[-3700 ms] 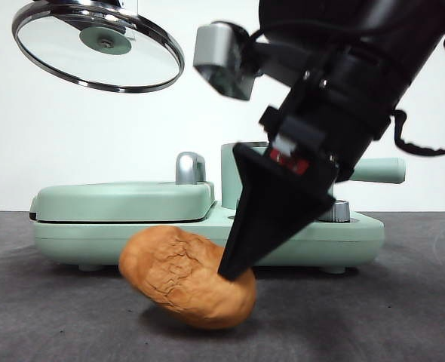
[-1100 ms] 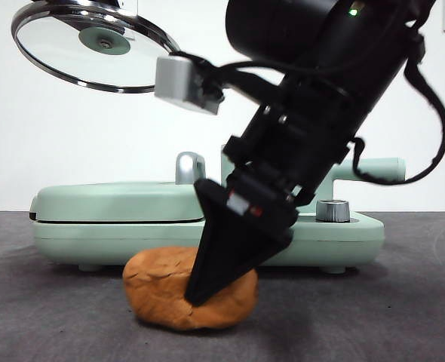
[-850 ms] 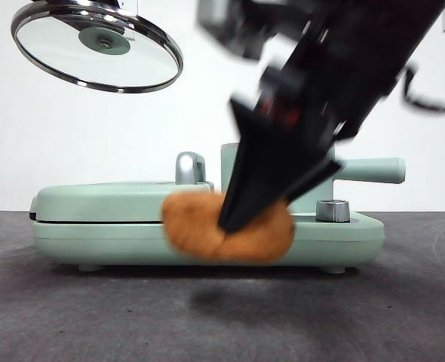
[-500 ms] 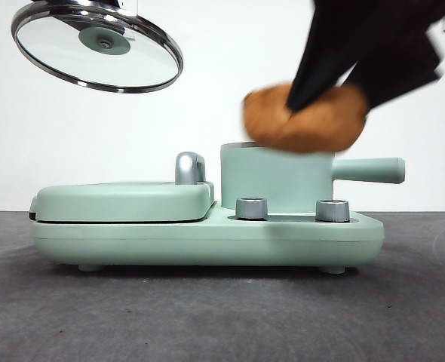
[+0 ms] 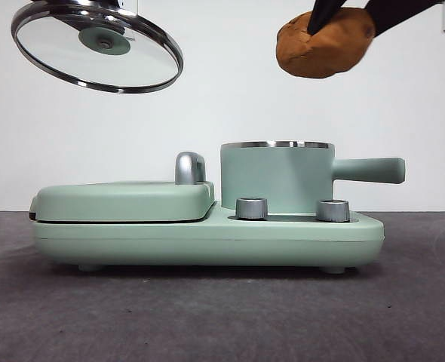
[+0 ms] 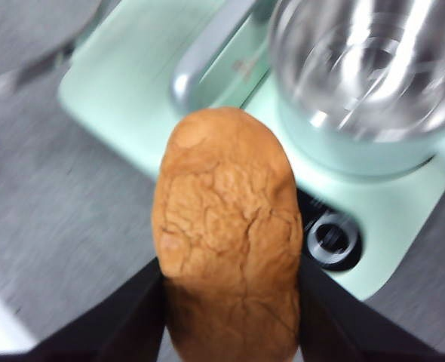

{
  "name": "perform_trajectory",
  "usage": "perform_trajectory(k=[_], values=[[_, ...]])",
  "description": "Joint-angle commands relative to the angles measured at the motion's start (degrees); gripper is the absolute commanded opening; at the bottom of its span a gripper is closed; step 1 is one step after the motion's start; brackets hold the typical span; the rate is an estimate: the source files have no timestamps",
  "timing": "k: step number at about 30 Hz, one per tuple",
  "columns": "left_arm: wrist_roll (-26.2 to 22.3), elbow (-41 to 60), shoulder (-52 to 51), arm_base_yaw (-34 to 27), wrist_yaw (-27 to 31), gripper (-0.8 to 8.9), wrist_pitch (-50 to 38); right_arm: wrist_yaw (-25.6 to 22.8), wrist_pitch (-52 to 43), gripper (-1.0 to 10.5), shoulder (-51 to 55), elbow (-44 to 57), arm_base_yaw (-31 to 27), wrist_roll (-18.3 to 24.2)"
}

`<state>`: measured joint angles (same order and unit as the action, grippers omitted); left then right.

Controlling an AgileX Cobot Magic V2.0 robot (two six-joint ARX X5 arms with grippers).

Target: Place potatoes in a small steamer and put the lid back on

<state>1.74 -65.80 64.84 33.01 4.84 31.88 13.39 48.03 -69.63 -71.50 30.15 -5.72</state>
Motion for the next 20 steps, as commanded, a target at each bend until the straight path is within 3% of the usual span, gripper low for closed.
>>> perform_trajectory(k=[1, 11, 20], values=[[0.5, -1.2, -0.11, 0.22, 0.33, 0.09, -1.57, 0.04, -0.98, 1.4, -4.57, -3.8, -1.25, 3.93], [0.7, -1.2, -0.11, 0.22, 0.33, 0.09, -1.55, -0.04, -9.18, 1.4, -19.78, -12.2, -5.11, 8.28], [0.7, -1.2, -0.11, 0.2, 0.33, 0.09, -1.49, -1.27, -10.97, 1.4, -30.99, -18.4, -7.28, 11.26]])
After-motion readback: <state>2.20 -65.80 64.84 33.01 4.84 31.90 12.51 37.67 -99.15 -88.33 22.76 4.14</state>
